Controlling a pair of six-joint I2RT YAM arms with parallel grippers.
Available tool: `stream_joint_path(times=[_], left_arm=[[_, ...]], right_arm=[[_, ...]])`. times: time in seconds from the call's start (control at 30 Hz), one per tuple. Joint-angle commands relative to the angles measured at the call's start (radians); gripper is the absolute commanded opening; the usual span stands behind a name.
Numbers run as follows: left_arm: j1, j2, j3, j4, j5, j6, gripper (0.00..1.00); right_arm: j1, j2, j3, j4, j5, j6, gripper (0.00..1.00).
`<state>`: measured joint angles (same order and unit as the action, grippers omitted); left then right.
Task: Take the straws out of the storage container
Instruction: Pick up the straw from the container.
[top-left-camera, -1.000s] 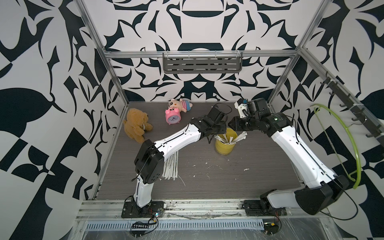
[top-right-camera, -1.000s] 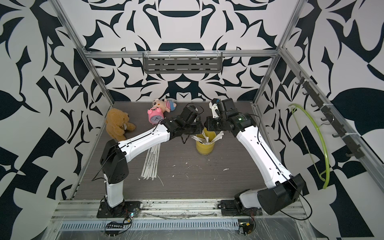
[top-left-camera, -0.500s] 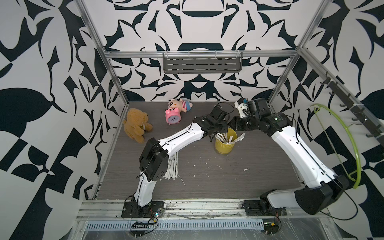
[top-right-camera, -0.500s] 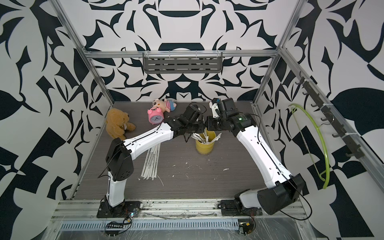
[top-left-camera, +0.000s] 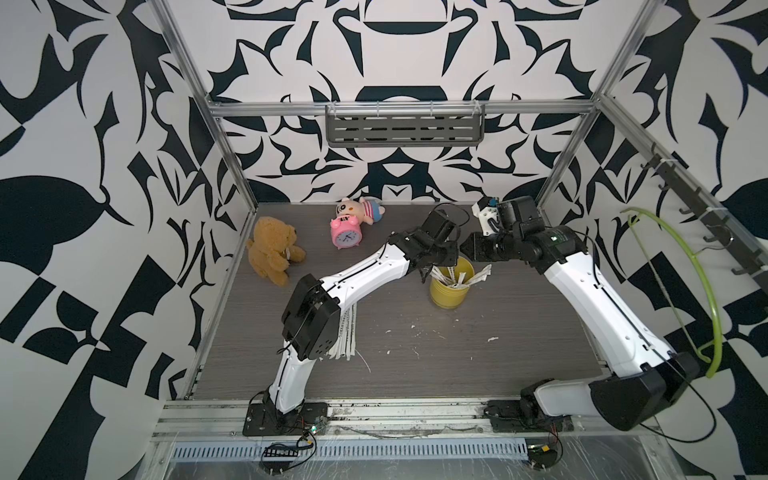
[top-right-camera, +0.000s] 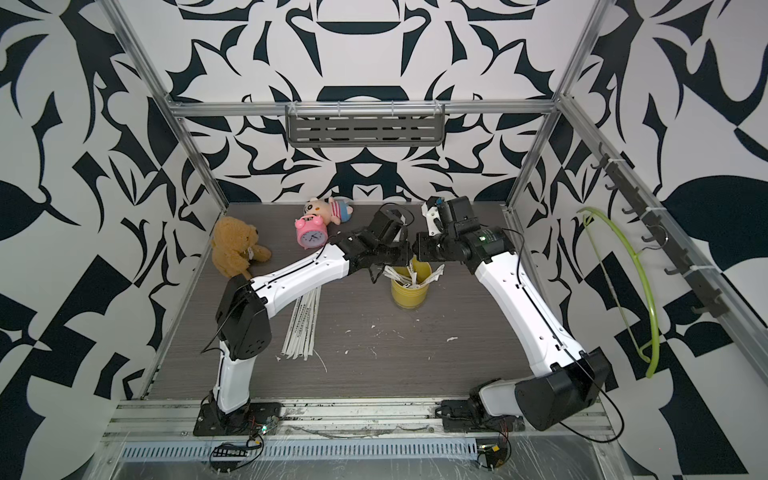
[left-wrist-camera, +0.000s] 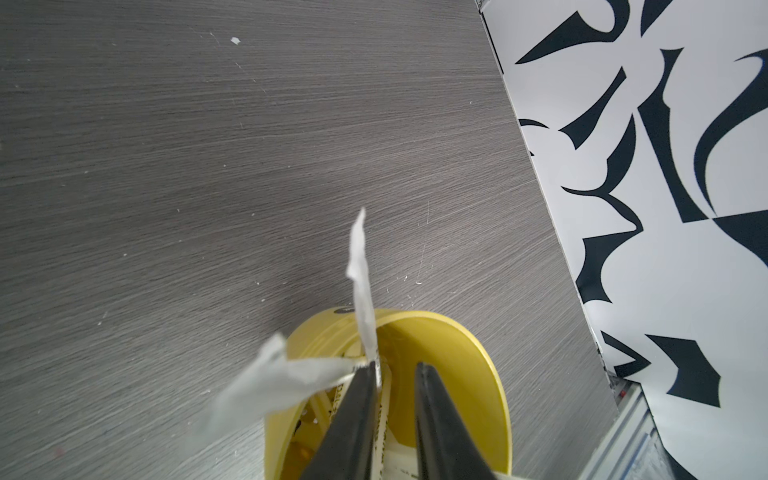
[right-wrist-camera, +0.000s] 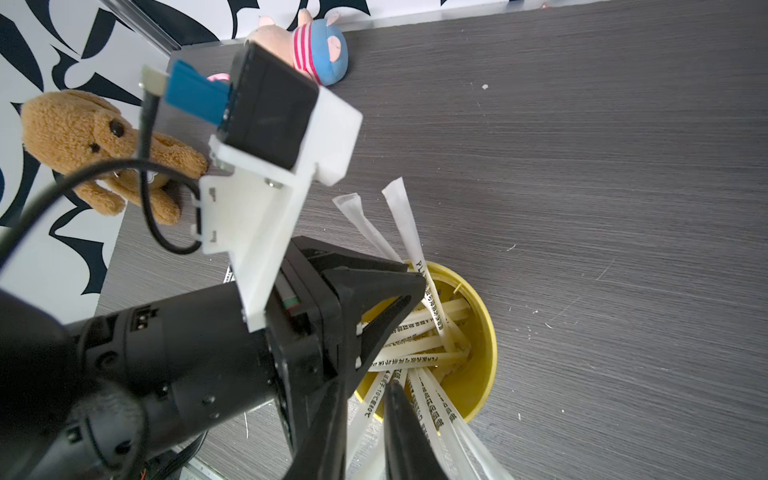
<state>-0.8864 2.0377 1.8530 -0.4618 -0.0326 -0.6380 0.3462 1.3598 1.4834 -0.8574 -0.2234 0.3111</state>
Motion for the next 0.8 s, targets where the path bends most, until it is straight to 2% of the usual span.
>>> stream_joint_path(times=[0.0, 0.17, 0.47, 0.77], left_arm=[[0.012, 0.021, 0.029, -0.006, 0.013, 0.023, 0.25], [0.018, 0.035, 0.037, -0.009, 0.022, 0.024, 0.21], [0.023, 0.054, 0.049, -0.003, 0.033, 0.027, 0.23], [0.027, 0.059, 0.058, -0.001, 0.029, 0.050, 0.12]], right_arm=[[-0.003, -0.017, 0.006, 0.031, 0.000, -0.011, 0.21], [-0.006, -0.018, 0.006, 0.032, -0.002, -0.011, 0.20], [-0.008, -0.010, 0.012, 0.034, -0.007, -0.007, 0.19], [-0.009, -0.005, 0.008, 0.034, -0.010, -0.012, 0.18]])
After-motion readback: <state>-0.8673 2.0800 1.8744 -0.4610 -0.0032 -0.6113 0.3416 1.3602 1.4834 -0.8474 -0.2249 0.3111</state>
